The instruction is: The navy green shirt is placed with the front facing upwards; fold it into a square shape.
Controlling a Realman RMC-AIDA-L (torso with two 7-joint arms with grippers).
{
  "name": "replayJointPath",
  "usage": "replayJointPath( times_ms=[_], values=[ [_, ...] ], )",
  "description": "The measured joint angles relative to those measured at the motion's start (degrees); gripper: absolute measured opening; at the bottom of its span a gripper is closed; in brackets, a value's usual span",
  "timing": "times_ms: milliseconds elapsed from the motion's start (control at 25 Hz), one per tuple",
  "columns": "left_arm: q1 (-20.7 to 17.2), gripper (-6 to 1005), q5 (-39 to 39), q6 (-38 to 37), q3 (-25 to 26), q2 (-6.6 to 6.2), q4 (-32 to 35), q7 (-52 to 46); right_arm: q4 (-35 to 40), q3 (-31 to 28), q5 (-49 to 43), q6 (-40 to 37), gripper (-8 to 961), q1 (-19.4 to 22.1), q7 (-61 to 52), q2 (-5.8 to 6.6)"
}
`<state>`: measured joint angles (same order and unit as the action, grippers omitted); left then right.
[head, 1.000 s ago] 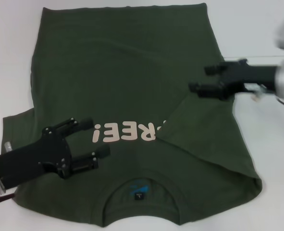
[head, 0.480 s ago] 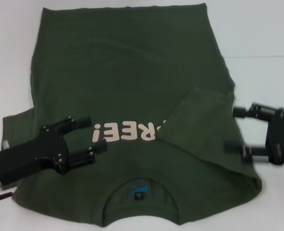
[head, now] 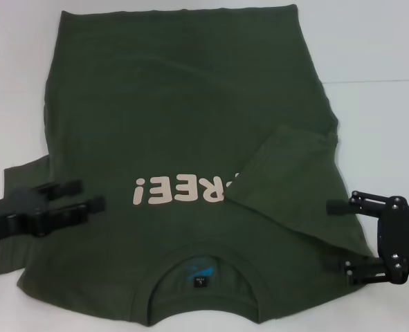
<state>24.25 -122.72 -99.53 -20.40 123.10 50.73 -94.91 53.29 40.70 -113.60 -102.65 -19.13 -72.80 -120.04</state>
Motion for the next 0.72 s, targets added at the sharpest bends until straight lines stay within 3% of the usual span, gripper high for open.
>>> replayJointPath(
  times_ms=[440,720],
  values=[
    [0.3,819,-12.8,-7.3,-0.4,-0.71,22.0,-36.6,-0.7,0.9,0.4,0.1,947,-2.5,0.5,-0.2],
    [3.9,816,-21.9,-8.4,-0.9,-2.31,24.7,-48.1,-2.4,1.1,1.3,0.1,947,-4.0,1.4,-0.22]
  ],
)
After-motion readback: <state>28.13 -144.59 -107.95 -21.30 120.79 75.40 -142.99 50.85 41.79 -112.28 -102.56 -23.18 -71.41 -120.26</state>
